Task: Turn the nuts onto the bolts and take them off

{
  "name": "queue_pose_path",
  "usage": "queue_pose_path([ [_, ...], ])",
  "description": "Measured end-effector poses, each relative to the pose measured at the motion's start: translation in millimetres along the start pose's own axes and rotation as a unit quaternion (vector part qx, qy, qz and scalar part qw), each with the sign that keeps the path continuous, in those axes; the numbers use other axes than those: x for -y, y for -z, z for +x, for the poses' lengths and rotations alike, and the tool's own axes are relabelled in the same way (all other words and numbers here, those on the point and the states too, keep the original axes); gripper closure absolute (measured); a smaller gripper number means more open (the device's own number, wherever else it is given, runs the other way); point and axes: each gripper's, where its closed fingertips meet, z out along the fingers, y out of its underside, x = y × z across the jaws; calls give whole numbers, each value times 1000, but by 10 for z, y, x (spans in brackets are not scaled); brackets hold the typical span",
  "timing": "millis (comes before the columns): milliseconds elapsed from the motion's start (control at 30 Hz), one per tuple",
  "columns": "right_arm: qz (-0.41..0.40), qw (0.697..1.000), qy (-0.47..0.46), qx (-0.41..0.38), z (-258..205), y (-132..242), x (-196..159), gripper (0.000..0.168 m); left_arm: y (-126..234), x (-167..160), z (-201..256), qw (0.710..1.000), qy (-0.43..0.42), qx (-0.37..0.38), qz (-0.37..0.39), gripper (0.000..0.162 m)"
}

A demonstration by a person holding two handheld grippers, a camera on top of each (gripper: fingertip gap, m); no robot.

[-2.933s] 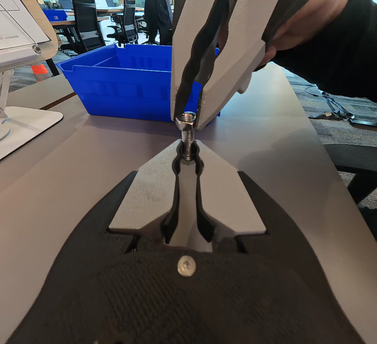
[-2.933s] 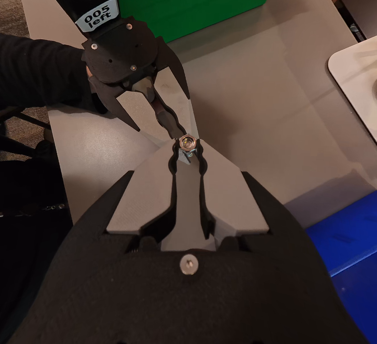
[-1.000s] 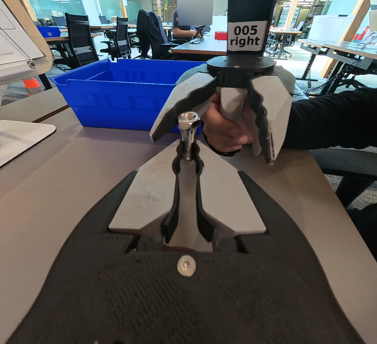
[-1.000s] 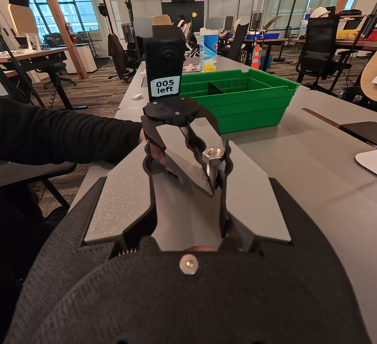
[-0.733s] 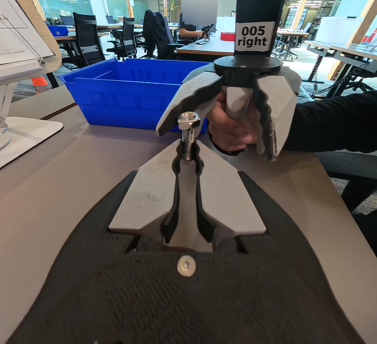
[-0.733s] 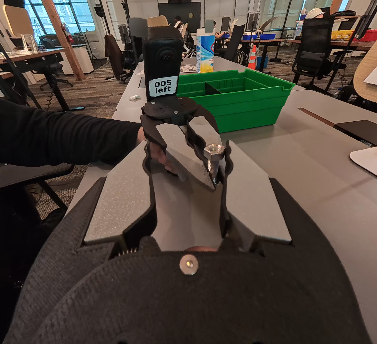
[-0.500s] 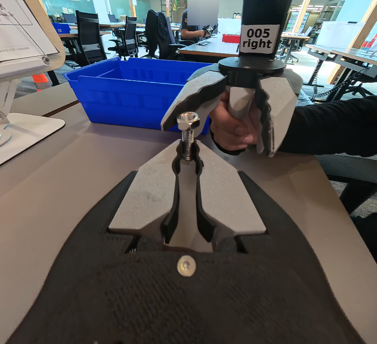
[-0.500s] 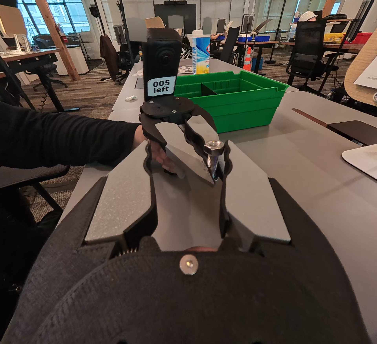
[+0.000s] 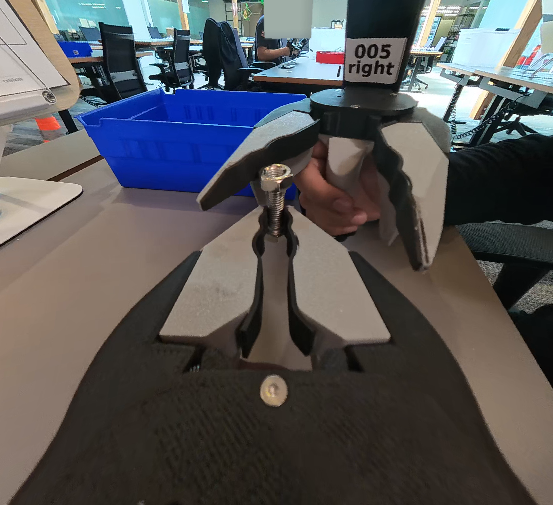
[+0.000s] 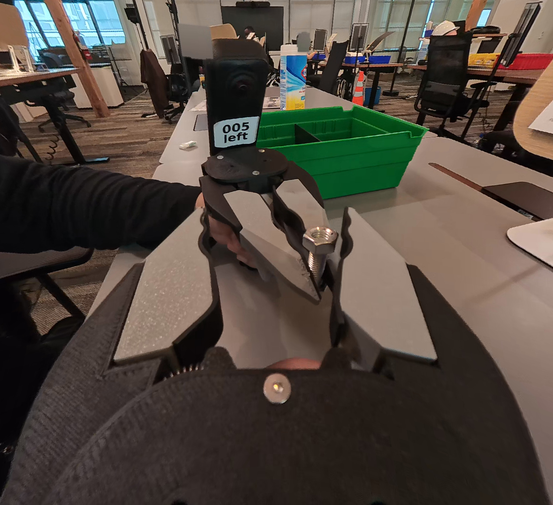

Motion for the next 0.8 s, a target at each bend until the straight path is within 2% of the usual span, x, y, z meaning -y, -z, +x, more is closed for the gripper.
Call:
queue_pose_path([
  [567,-13,999,18,-24,50,-11,-56,83,31,16,-94,1000,6,23,2,156],
  [800,-4,1000,10,-28,80,4,-19,81,-13,-46,-19,1000,-3,7,-16,155],
])
